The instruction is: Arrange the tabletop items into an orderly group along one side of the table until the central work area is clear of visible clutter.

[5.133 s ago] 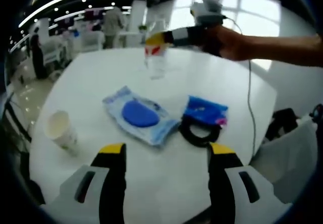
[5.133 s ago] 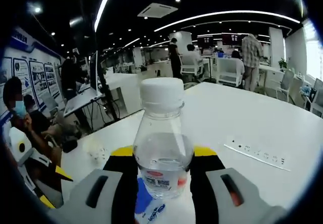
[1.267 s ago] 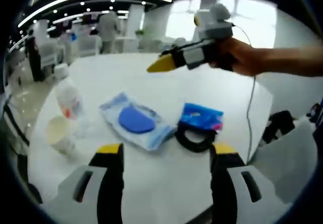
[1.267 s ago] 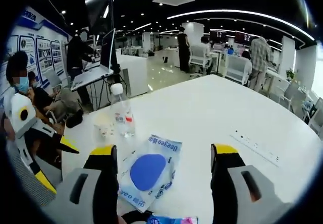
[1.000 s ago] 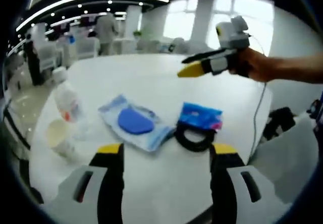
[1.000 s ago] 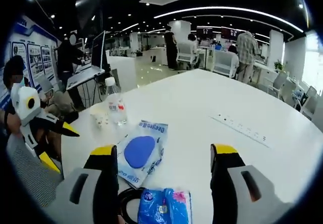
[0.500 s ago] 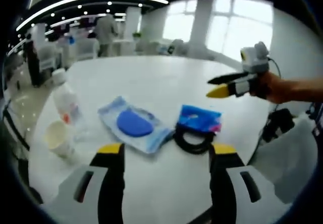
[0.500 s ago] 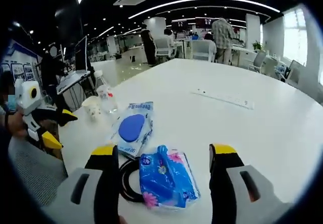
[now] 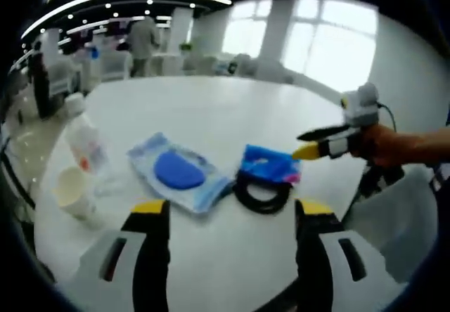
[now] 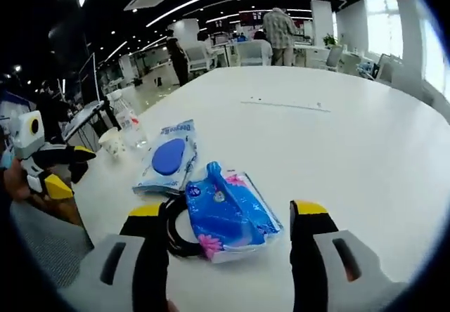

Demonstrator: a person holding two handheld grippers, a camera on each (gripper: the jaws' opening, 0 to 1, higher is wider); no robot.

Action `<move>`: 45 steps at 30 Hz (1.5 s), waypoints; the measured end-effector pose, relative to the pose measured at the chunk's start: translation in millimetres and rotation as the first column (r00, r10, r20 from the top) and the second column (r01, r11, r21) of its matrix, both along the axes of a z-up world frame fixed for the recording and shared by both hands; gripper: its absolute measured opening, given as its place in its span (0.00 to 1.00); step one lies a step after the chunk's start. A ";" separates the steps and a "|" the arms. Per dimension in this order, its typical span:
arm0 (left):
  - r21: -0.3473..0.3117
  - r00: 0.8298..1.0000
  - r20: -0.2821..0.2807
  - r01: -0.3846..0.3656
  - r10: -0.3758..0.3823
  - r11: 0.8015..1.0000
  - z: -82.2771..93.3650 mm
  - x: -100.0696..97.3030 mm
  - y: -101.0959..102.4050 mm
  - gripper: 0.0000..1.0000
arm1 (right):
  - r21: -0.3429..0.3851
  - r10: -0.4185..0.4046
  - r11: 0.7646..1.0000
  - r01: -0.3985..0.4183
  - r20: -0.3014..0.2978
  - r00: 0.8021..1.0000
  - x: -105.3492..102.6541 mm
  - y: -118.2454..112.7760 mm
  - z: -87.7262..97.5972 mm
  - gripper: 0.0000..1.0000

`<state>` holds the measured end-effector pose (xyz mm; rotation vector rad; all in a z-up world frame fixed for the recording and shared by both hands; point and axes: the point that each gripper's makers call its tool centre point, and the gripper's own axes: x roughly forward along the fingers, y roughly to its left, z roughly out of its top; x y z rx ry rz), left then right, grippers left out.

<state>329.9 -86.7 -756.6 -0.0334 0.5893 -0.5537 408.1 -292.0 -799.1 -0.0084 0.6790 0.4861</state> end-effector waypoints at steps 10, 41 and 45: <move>0.000 1.000 -0.013 0.001 -0.001 1.000 -0.2 0.8 2.4 0.73 | -0.021 -0.102 0.995 0.100 -0.079 0.992 -13.4 -8.6 -22.2 0.66; 0.009 1.000 -0.013 -0.008 0.008 1.000 -1.1 0.7 4.6 0.72 | 0.018 -0.216 0.974 0.224 -0.194 0.957 -16.6 -9.8 -51.5 0.40; 0.008 1.000 -0.015 -0.011 0.011 1.000 -1.2 0.9 5.5 0.72 | 0.031 -0.223 0.972 0.233 -0.192 0.956 -15.1 -9.9 -50.3 0.26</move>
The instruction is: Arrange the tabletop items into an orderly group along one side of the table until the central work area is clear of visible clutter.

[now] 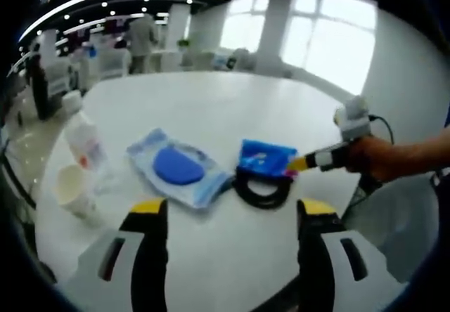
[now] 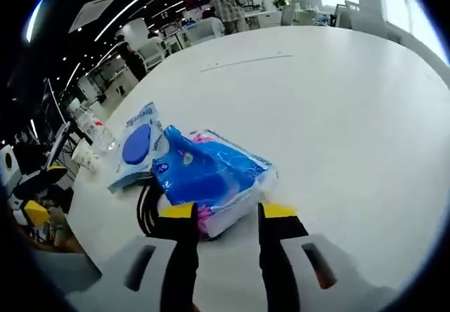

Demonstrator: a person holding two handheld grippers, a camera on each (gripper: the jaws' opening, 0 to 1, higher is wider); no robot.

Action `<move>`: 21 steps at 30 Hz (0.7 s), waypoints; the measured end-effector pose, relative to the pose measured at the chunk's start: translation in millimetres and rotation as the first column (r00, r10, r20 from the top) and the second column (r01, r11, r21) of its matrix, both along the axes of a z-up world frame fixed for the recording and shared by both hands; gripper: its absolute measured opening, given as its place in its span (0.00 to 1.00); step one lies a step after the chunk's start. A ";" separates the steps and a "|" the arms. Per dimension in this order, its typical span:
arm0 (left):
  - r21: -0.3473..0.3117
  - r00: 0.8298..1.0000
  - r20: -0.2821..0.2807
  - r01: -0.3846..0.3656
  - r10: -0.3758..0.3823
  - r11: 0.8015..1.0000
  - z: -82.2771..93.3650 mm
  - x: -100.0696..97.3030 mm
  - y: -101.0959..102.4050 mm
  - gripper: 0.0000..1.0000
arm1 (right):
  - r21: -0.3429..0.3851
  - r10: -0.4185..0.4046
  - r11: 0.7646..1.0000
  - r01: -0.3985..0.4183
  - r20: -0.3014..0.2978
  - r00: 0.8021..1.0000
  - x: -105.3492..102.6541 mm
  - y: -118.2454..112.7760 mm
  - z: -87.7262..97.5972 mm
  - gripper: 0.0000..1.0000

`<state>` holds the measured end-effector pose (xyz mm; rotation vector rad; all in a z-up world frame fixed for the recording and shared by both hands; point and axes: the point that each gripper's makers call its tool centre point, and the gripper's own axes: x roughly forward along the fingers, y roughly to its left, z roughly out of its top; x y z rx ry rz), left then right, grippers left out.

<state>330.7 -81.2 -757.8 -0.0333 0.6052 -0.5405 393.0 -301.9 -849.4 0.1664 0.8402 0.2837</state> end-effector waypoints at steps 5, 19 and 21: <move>0.000 1.000 -0.005 -0.004 0.004 1.000 -0.8 -0.4 0.5 0.71 | -0.025 0.025 0.999 -0.025 0.020 0.999 2.1 -0.5 1.8 0.16; -0.004 1.000 -0.002 0.000 0.000 1.000 0.0 -0.6 -0.8 0.69 | 0.003 0.019 1.000 -0.019 0.044 0.999 2.0 -7.1 7.8 0.03; 0.001 1.000 -0.004 0.002 -0.002 1.000 -0.5 -1.5 -1.1 0.69 | 0.003 0.019 1.000 -0.019 0.045 0.999 1.6 -8.6 7.9 0.02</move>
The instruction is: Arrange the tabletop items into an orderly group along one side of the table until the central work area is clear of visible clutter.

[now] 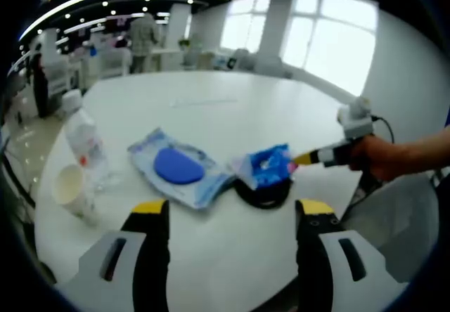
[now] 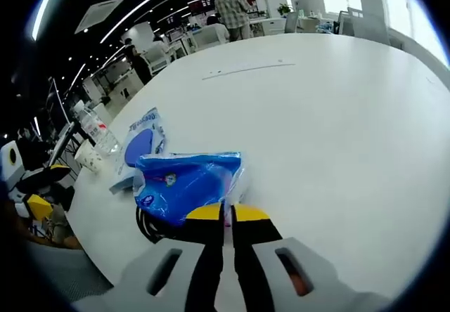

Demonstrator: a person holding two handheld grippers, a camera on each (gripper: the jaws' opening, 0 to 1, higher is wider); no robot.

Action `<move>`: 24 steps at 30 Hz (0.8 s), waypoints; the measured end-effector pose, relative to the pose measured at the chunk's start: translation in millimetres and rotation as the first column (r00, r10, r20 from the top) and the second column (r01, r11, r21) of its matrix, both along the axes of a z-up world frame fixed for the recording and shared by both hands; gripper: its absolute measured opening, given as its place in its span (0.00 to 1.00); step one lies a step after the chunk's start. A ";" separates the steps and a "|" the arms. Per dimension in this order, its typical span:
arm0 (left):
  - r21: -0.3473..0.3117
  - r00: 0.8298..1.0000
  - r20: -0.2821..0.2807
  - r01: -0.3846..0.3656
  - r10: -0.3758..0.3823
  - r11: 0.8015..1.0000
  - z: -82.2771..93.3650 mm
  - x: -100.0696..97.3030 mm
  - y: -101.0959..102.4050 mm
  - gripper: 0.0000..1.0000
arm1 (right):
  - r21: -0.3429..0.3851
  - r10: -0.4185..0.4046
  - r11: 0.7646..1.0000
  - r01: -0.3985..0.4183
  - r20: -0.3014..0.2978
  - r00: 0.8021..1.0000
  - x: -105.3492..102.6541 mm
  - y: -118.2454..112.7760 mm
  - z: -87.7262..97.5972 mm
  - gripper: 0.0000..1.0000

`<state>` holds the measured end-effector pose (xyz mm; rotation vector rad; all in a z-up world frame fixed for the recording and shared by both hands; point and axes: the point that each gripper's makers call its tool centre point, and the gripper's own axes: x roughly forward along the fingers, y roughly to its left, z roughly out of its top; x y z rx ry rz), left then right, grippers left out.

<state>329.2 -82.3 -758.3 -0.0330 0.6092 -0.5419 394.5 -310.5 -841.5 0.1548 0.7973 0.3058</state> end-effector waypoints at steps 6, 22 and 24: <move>0.001 1.000 -0.003 -0.002 0.002 1.000 -0.9 -0.4 0.5 0.69 | -0.004 0.002 1.000 -0.002 0.002 1.000 0.0 -2.2 1.1 0.01; -0.003 1.000 -0.001 -0.007 0.007 1.000 -0.8 1.7 1.7 0.69 | 0.000 -0.008 1.000 0.008 0.052 0.999 11.3 -23.4 21.3 0.00; -0.001 1.000 -0.002 -0.006 0.006 1.000 -1.4 1.8 1.5 0.69 | 0.021 -0.022 1.000 0.021 0.058 0.998 15.5 -27.1 27.6 0.00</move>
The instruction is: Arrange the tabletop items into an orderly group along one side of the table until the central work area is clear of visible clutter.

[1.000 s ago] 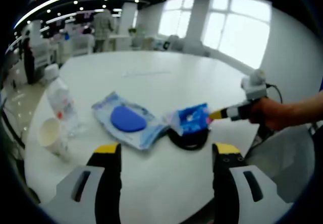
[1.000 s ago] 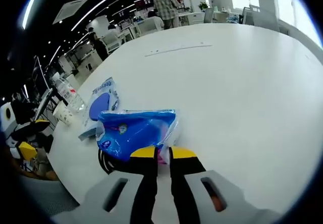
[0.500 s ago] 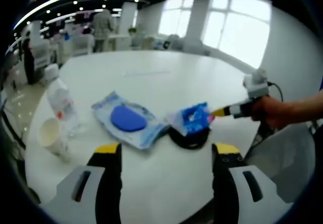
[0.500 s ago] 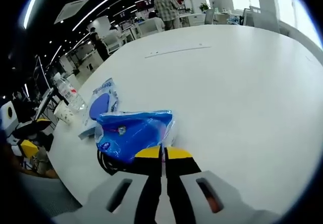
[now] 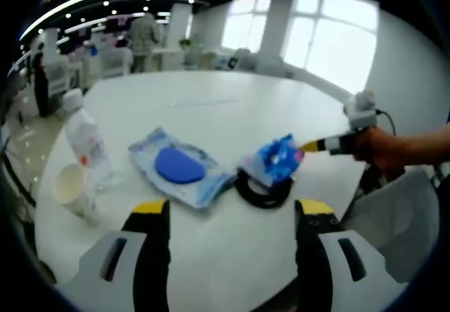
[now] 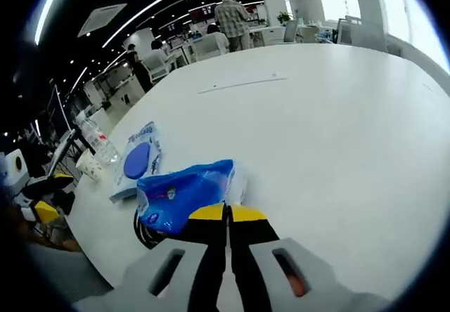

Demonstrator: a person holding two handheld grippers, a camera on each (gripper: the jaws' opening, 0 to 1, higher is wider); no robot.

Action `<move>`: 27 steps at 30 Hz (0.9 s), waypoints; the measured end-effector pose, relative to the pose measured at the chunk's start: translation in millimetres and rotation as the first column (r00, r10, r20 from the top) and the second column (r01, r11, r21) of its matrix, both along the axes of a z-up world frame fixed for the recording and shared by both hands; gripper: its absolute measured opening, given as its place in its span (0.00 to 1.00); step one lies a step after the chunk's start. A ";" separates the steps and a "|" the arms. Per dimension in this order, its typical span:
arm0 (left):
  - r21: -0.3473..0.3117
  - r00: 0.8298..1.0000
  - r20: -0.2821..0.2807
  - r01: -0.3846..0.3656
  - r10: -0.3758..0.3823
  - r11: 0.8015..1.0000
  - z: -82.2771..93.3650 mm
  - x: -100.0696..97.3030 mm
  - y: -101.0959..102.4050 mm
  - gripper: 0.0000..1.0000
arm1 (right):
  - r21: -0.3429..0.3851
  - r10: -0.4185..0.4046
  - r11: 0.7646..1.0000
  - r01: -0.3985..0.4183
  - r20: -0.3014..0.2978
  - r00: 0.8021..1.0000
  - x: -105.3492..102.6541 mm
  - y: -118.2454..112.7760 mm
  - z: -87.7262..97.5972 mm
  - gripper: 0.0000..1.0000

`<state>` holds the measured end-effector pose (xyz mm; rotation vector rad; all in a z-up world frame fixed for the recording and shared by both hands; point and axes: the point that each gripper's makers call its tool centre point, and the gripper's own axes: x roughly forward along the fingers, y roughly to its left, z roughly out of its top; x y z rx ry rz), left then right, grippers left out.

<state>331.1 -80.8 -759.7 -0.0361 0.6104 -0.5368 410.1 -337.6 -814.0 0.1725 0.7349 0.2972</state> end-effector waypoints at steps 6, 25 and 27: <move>-0.002 1.000 -0.001 -0.002 0.002 1.000 0.4 0.1 -0.2 0.69 | 0.008 -0.035 0.999 0.034 0.051 0.998 12.9 -9.9 21.3 0.00; 0.004 1.000 -0.008 -0.002 0.002 1.000 -1.2 -1.1 0.1 0.68 | 0.008 -0.138 0.990 0.138 0.121 0.983 74.4 -48.2 61.3 0.00; 0.003 1.000 -0.009 -0.005 0.005 1.000 -1.5 -1.0 1.0 0.68 | 0.003 -0.156 0.988 0.157 0.121 0.980 80.5 -54.4 62.5 0.00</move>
